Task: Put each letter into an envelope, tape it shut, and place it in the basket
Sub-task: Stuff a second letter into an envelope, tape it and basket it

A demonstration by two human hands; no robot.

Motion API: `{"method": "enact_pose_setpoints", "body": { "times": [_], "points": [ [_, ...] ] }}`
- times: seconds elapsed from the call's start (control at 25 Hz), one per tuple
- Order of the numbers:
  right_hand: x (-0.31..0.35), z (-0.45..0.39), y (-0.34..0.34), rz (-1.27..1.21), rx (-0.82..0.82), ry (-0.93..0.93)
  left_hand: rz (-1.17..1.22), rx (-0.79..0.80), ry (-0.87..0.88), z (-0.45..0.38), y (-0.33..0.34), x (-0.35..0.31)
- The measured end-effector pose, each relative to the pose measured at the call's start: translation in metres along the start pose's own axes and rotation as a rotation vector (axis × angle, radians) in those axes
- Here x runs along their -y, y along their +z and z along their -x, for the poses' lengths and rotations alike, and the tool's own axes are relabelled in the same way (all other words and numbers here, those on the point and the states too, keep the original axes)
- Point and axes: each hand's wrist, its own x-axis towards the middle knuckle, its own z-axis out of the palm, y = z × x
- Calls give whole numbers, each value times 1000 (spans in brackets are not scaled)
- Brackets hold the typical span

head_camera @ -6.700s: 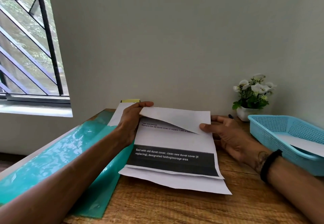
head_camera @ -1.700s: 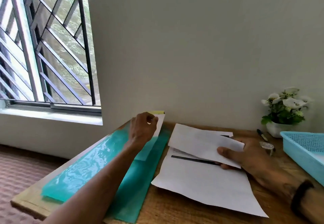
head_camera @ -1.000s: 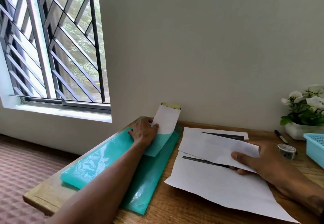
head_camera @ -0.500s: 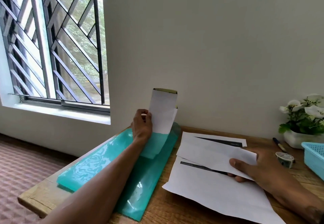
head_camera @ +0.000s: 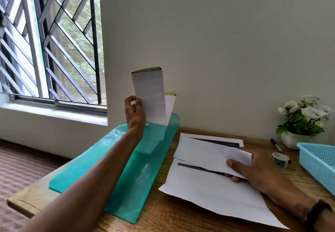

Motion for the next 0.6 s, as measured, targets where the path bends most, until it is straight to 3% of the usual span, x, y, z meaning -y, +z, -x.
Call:
{"method": "enact_pose_setpoints", "body": {
  "times": [0.16, 0.24, 0.4, 0.6],
  "points": [
    [2, 3, 0, 7, -20, -31, -356, 101, 429, 18, 2, 18],
    [2, 4, 0, 5, -21, -34, -426, 27, 546, 20, 7, 21],
    [0, 2, 0, 25, 6, -10, -251, -130, 620, 14, 12, -6],
    [-2, 1, -1, -32, 5, -6, -89, -203, 639, 18, 13, -46]
  ]
}}
